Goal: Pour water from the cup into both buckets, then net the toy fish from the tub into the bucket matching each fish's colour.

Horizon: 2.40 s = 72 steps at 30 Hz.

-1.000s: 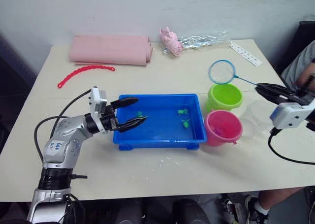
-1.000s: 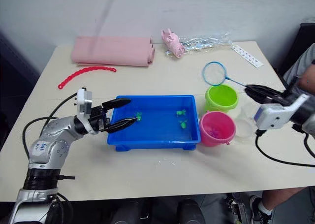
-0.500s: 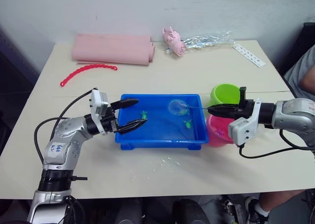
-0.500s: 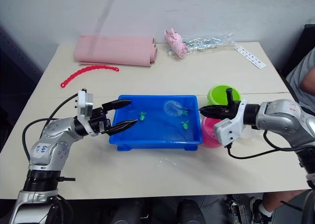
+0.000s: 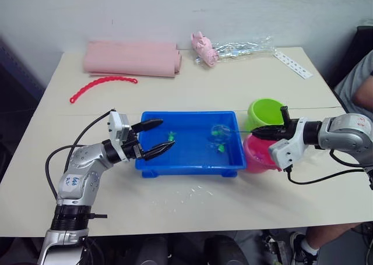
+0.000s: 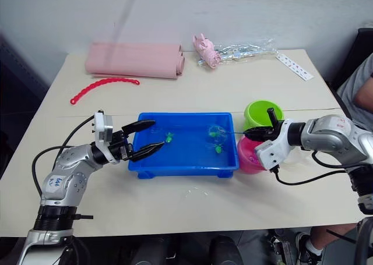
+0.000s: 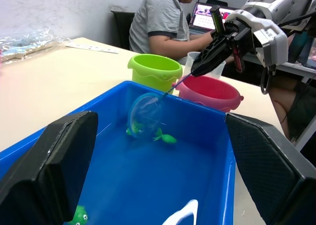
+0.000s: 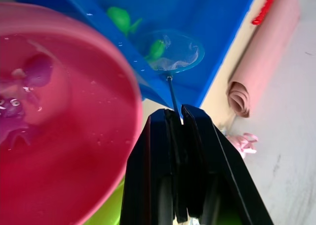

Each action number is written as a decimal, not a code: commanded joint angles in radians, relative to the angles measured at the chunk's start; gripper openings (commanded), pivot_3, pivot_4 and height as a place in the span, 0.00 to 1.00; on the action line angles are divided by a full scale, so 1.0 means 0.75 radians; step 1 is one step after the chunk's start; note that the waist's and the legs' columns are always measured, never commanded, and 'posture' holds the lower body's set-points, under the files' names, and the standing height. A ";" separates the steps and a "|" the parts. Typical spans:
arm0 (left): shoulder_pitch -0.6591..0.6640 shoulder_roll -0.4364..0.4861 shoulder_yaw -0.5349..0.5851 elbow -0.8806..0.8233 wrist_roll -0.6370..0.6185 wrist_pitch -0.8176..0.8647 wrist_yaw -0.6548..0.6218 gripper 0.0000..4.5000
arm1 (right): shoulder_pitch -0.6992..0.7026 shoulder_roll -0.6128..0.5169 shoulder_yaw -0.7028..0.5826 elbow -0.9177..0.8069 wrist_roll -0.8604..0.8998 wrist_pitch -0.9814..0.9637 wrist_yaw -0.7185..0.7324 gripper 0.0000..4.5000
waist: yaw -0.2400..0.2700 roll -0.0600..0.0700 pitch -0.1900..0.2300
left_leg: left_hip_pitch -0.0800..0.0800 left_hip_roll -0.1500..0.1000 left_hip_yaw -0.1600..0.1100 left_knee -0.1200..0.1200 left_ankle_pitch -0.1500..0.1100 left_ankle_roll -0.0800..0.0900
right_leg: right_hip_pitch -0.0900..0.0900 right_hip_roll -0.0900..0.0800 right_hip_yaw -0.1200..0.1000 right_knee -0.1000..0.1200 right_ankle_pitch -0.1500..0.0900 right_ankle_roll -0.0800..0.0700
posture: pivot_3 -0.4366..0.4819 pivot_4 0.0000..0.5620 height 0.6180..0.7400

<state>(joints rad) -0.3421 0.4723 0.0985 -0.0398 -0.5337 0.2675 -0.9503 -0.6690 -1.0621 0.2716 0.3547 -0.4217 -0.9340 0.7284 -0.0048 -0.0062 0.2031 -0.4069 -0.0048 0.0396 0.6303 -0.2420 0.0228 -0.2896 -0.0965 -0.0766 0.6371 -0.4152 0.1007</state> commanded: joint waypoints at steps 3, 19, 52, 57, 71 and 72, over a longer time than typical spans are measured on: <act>0.020 -0.003 0.019 -0.054 0.000 -0.041 0.016 0.99 | -0.085 -0.027 0.089 -0.020 0.114 0.036 0.258 0.00 | 0.001 0.000 0.000 | 0.000 0.000 0.000 0.000 0.000 0.000 | 0.000 0.000 0.000 0.000 0.000 0.000 | 0.48 0.27 1.00; 0.124 0.026 0.059 -0.148 -0.027 -0.010 0.061 0.99 | 0.048 0.142 -0.062 -0.105 0.818 0.867 0.728 0.00 | 0.005 0.000 0.000 | 0.000 0.000 -0.001 0.001 0.000 0.000 | 0.001 -0.001 -0.001 0.000 0.000 0.000 | 0.48 0.27 1.00; -0.009 0.146 0.126 -0.149 -0.138 0.086 -0.043 0.99 | 0.566 0.233 -0.843 -0.631 1.309 1.490 0.549 0.00 | 0.014 0.000 0.000 | 0.000 -0.001 -0.001 -0.001 -0.001 0.000 | 0.002 -0.001 -0.001 -0.002 0.000 0.000 | 0.48 0.27 1.00; -0.144 0.099 0.072 -0.085 -0.129 0.092 -0.053 0.99 | 0.661 0.175 -0.980 -0.629 1.276 1.502 0.507 0.00 | 0.027 0.000 0.000 | 0.000 -0.001 -0.001 -0.002 -0.001 0.000 | 0.002 0.000 -0.002 -0.004 0.000 0.000 | 0.48 0.27 1.00; -0.359 0.036 -0.041 0.165 -0.050 -0.003 -0.198 0.99 | 0.655 0.031 -0.950 -0.130 0.670 0.784 0.226 0.00 | 0.035 -0.001 0.000 | 0.000 -0.001 0.001 -0.001 -0.001 0.000 | 0.001 0.000 -0.001 -0.003 0.000 0.000 | 0.48 0.27 1.00; -0.364 0.032 -0.043 0.171 -0.047 -0.008 -0.199 0.99 | 0.649 0.020 -0.936 -0.115 0.629 0.742 0.199 0.00 | 0.035 -0.001 0.000 | 0.000 -0.001 0.001 -0.001 -0.001 0.000 | 0.001 0.000 -0.001 -0.003 0.000 0.000 | 0.48 0.27 1.00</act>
<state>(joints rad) -0.5602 0.5077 0.0818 0.0316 -0.5968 0.3130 -1.0562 -0.1484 -0.9711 -0.4825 0.1347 0.3120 -0.0357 1.0185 0.0218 -0.0068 0.2034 -0.4072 -0.0055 0.0405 0.6292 -0.2424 0.0229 -0.2886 -0.0962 -0.0774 0.6350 -0.4151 0.1009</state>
